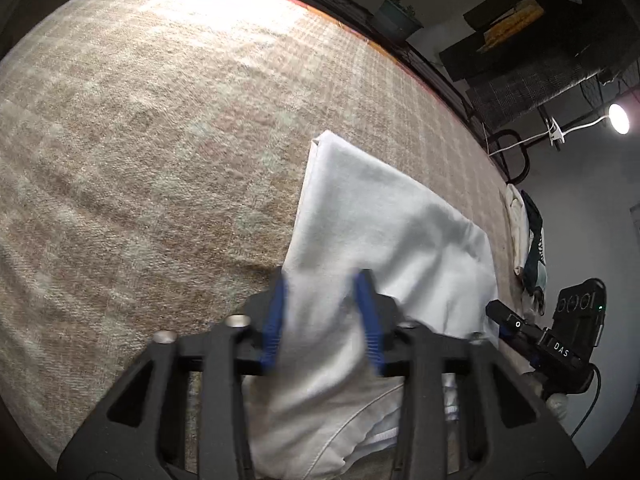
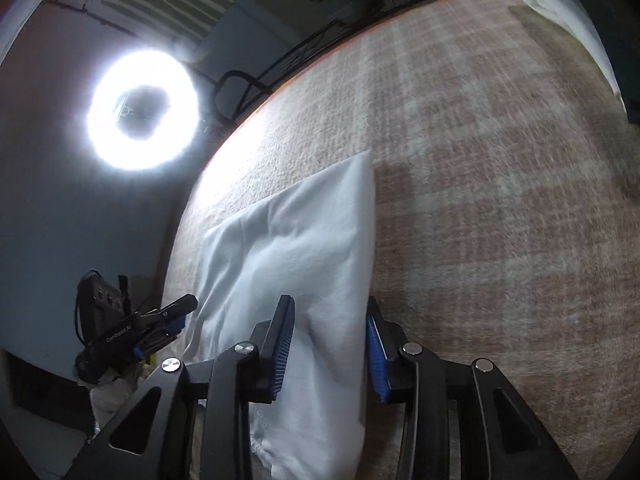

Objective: Fold small clothes
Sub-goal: 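Grasp the folded shirt's edge with the left tool while the right tool grasps beside it, then lift the folded shirt and carry it onto the stack of folded clothes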

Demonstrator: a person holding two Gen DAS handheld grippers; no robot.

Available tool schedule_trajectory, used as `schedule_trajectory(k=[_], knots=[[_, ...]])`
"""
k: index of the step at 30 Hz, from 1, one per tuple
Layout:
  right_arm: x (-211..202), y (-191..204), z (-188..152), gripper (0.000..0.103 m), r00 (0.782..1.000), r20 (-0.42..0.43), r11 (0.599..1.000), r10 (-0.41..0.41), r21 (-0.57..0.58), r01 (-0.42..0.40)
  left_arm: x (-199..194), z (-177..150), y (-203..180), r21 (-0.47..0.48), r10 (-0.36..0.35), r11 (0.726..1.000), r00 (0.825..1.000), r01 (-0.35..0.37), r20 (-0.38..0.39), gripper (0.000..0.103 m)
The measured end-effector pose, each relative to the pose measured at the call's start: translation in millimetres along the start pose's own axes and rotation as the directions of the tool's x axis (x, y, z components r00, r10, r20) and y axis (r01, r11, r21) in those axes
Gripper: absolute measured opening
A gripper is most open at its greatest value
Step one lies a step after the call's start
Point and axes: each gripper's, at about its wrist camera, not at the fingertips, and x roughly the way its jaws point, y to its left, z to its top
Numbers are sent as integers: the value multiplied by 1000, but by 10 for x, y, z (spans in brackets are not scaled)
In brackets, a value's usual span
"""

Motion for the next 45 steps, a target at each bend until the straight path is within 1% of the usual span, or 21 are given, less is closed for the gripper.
schedule_trajectory(k=[1, 3, 4, 8, 9, 14, 19, 23, 25, 29, 35, 39, 45], knots=[[20, 46, -4, 18, 1000, -5, 1000, -18, -16, 18, 10, -6, -2, -4, 3, 1000, 1000, -3, -1, 13], [39, 78, -16, 9, 1000, -22, 1000, -12, -17, 12, 0, -8, -40, 8, 12, 1000, 1000, -12, 10, 10], [31, 67, 7, 7, 1000, -20, 1000, -13, -16, 13, -18, -16, -77, 24, 21, 999, 1000, -21, 18, 10], [-40, 207, 40, 5, 998, 6, 996, -61, -61, 61, -149, -57, -255, 85, 27, 996, 998, -33, 63, 9], [-53, 258, 111, 5, 998, 14, 995, -65, -71, 66, -192, -66, -306, 101, 22, 994, 997, -30, 75, 9], [-179, 483, 201, 4, 995, 45, 986, -85, -138, 90, -354, -111, -558, 160, -15, 987, 994, -3, 108, 8], [-402, 595, 211, 4, 990, 81, 974, -113, -189, 127, -384, -142, -825, 190, -63, 981, 993, 43, 103, 8], [-709, 550, 243, 4, 982, 133, 968, -137, -192, 161, -353, -188, -1154, 237, -94, 969, 991, 69, 99, 8], [-890, 484, 205, 4, 977, 153, 967, -149, -185, 176, -318, -218, -1355, 267, -116, 960, 989, 88, 91, 8], [-1264, 325, 282, 4, 962, 207, 962, -180, -169, 216, -211, -278, -1742, 322, -146, 940, 986, 114, 75, 8], [-1818, -22, 425, 4, 930, 281, 947, -238, -145, 286, 55, -258, -2444, 374, -202, 913, 977, 164, 65, 7], [-2196, -323, 568, 4, 899, 331, 932, -288, -120, 343, 306, -254, -3026, 425, -233, 886, 971, 188, 56, 7], [-2618, -775, 912, 4, 842, 382, 896, -380, -75, 439, 772, -207, -3851, 479, -265, 852, 963, 211, 46, 7]])
